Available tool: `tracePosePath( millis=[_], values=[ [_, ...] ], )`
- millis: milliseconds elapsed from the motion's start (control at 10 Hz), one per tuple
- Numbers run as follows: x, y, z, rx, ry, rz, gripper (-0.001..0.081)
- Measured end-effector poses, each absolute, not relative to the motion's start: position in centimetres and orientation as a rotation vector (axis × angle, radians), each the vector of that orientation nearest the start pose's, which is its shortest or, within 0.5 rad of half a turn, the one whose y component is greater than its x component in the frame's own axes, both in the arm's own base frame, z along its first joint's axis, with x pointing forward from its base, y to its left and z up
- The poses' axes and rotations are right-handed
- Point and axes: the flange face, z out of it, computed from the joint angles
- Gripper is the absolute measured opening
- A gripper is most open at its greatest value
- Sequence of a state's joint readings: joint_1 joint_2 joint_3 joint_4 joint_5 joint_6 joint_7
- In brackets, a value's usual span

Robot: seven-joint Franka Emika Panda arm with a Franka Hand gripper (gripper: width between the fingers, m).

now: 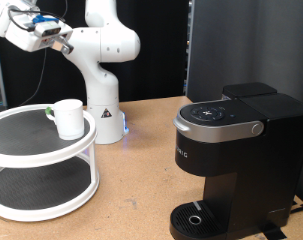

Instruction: Make a cup of coffee with the keurig machine

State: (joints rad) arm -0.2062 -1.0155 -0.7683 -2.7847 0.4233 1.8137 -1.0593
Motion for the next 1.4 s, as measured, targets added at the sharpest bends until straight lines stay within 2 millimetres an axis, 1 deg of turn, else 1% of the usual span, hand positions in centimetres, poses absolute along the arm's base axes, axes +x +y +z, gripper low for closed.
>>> tracePosePath(
  millis=[300,600,800,1100,1400],
  values=[
    [20.1,-20.7,42.6,-2.243,-0.274,-0.757,0.0007],
    [19.7,-21.4,42.4,-2.248,-0.287,-0.658,0.0007],
    [19.9,-21.5,42.3,-2.261,-0.288,-0.681,0.0007],
    [19.8,-22.1,42.4,-2.296,-0.312,-0.702,0.0007],
    [19.0,-23.3,43.4,-2.289,-0.339,-0.611,0.0007]
  ],
)
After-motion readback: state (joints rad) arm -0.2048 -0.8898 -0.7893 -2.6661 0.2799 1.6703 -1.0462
